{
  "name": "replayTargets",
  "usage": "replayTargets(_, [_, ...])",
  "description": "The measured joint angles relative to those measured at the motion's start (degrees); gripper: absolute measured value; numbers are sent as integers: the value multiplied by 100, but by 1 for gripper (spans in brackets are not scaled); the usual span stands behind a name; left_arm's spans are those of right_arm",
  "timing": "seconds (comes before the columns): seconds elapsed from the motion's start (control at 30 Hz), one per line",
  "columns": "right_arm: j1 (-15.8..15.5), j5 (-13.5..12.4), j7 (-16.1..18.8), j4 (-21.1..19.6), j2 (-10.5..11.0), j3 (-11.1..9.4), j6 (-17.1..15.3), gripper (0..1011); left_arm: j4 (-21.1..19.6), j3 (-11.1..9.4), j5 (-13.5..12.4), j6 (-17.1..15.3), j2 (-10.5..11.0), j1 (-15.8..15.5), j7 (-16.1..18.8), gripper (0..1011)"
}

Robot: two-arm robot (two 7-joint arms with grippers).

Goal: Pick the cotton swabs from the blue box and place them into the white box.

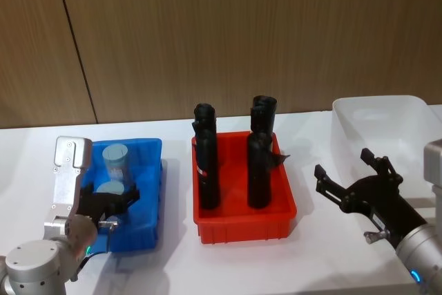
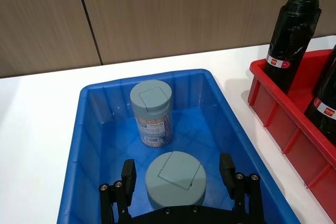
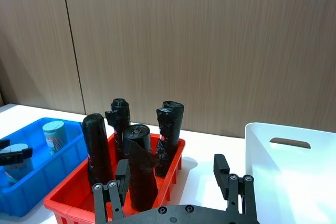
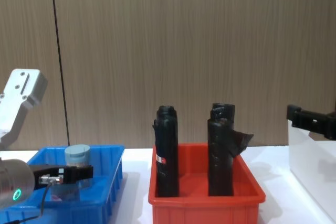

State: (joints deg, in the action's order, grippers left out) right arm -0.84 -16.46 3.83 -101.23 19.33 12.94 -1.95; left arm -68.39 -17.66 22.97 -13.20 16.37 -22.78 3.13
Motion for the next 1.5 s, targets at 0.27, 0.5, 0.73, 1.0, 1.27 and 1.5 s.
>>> replayTargets(0.27, [0,0,0,0,0,0,0,1002,233,5,-4,71,-62,-107,-173,989])
replayTargets(0.5, [0,0,0,0,0,0,0,1001,376,10,20,115,-105,-165,-261,834])
replayTargets(0.73, [0,0,0,0,0,0,0,1001,443,25,53,127,-128,-191,-281,671])
replayTargets(1.0, [0,0,0,0,0,0,0,1001,299,47,-26,118,-102,-151,-250,671])
replayTargets(1.27, [0,0,0,0,0,0,0,1001,-186,77,-245,56,-16,-68,-261,671])
replayTargets(1.5, [0,0,0,0,0,0,0,1001,-773,102,-440,-17,72,-12,-450,671])
